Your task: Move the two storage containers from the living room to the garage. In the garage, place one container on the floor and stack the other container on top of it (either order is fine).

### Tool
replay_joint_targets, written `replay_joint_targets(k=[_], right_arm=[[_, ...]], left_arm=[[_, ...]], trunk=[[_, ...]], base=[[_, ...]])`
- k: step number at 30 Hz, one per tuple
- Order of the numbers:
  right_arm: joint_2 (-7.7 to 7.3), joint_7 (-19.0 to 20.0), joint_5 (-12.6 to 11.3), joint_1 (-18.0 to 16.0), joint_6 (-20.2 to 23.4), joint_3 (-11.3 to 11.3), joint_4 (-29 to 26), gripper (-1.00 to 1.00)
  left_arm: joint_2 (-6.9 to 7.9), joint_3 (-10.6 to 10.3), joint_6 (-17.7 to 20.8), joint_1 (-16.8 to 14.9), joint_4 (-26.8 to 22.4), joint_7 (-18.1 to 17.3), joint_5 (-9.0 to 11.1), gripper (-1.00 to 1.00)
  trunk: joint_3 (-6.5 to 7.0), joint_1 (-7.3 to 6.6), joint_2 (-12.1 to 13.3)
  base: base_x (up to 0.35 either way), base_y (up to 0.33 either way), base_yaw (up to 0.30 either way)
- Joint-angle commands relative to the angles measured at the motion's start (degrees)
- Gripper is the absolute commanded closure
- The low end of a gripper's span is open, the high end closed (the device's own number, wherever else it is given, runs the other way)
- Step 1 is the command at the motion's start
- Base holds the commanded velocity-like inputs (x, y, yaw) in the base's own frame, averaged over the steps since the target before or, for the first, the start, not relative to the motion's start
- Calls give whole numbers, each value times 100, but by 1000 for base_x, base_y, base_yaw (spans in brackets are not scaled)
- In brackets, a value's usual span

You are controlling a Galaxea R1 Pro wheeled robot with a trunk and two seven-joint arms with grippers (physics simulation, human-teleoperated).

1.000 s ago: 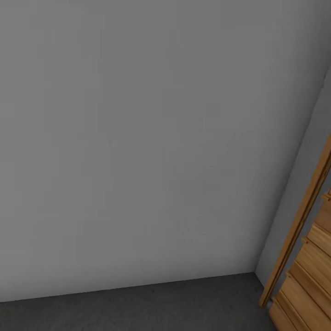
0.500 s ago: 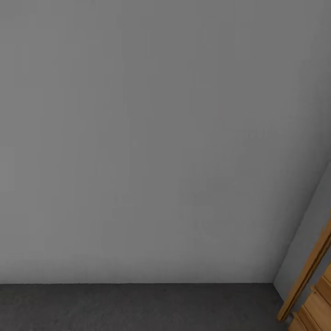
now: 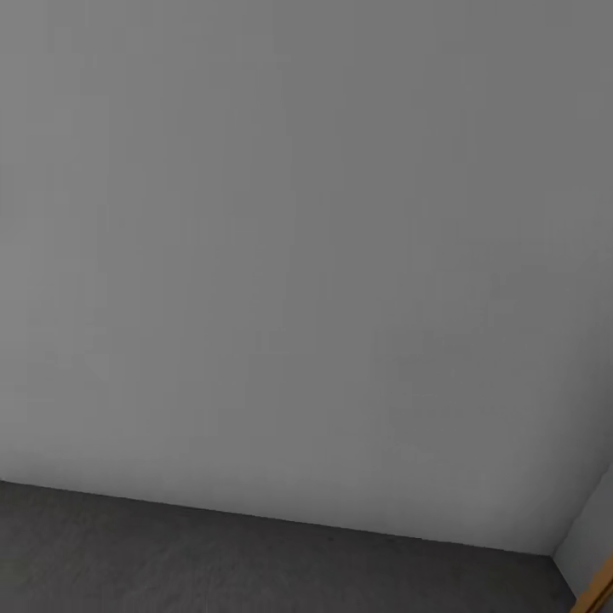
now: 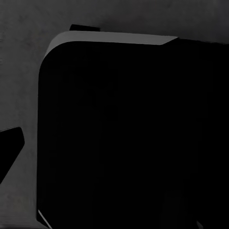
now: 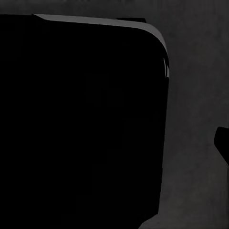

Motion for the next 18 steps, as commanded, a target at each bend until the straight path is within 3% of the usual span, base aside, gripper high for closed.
replay_joint_targets(k=[1,7,13,18], right_arm=[[0,-4,3,-1,-17,-2,1,-100],[5,-3,26,-1,-36,-9,7,-100],[-53,-4,13,-1,-140,-4,17,-100],[-64,-3,3,-1,-236,2,18,-100]], left_arm=[[-1,5,-10,0,-2,-5,57,-100],[-1,60,-3,0,0,-1,68,-100],[6,639,-3,0,0,-3,61,-100],[12,802,-7,0,0,4,62,-100]], trunk=[[-5,0,-2],[2,0,-2],[20,0,-2],[35,0,-2]], base=[[0,0,273],[0,0,273],[0,0,273],[0,0,273]])
